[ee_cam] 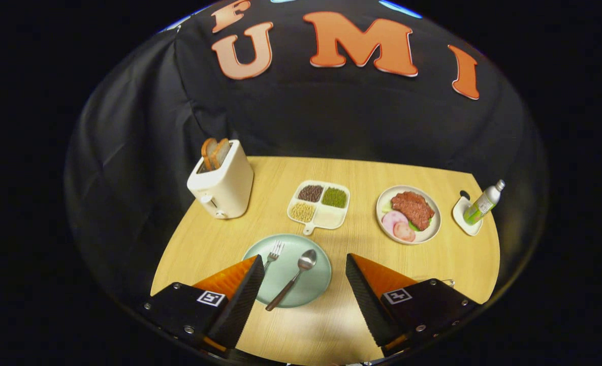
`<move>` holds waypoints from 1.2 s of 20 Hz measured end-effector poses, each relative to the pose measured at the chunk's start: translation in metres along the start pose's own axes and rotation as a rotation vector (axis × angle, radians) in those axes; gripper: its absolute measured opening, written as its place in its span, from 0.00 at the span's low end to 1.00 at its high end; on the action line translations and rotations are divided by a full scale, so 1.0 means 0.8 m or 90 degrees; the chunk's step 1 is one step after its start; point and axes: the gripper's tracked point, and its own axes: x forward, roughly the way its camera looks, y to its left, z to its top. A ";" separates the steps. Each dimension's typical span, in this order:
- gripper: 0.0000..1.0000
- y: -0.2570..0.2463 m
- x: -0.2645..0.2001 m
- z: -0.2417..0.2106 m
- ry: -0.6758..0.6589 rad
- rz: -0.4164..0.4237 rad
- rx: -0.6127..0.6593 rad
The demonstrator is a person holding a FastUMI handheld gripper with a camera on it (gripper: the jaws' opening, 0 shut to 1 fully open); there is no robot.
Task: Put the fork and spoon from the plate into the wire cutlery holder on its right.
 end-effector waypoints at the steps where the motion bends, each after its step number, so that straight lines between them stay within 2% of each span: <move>1: 0.96 0.007 0.015 -0.012 0.032 0.008 0.008; 3: 0.92 0.019 0.043 -0.030 0.081 0.010 0.027; 6: 0.86 0.022 0.080 -0.058 0.148 -0.018 0.051; 11: 0.67 0.021 0.127 -0.102 0.239 -0.076 0.109; 14: 0.58 0.023 0.146 -0.124 0.283 -0.090 0.146; 16: 0.54 0.024 0.154 -0.133 0.295 -0.100 0.158; 21: 0.28 0.029 0.163 -0.144 0.313 -0.106 0.174; 23: 0.17 0.029 0.165 -0.147 0.311 -0.104 0.149; 24: 0.16 0.026 0.164 -0.148 0.308 -0.109 0.141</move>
